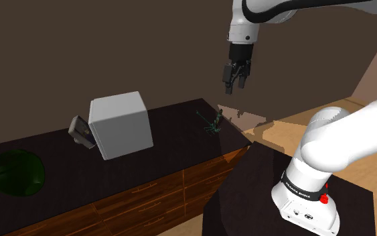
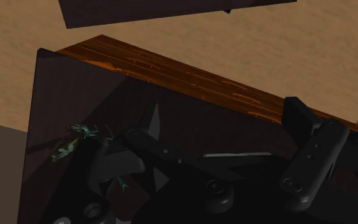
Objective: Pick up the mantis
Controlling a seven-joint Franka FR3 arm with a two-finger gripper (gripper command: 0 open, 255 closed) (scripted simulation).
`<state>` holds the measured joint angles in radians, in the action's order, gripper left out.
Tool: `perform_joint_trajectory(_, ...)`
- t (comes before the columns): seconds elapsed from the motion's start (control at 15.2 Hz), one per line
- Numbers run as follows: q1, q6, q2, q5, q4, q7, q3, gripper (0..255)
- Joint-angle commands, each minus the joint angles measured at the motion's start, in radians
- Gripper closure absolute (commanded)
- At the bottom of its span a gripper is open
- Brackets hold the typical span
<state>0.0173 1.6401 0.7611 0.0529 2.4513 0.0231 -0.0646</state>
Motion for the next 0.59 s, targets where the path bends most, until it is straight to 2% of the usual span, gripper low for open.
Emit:
perform_joint_trajectory(0.0, 0.000, 0.000, 0.000, 0.000, 0.000, 0.000, 0.000, 0)
perform_joint_trajectory(0.53, 0.006, 0.230, -0.117, -0.107, 0.111, 0.286, -0.150, 0)
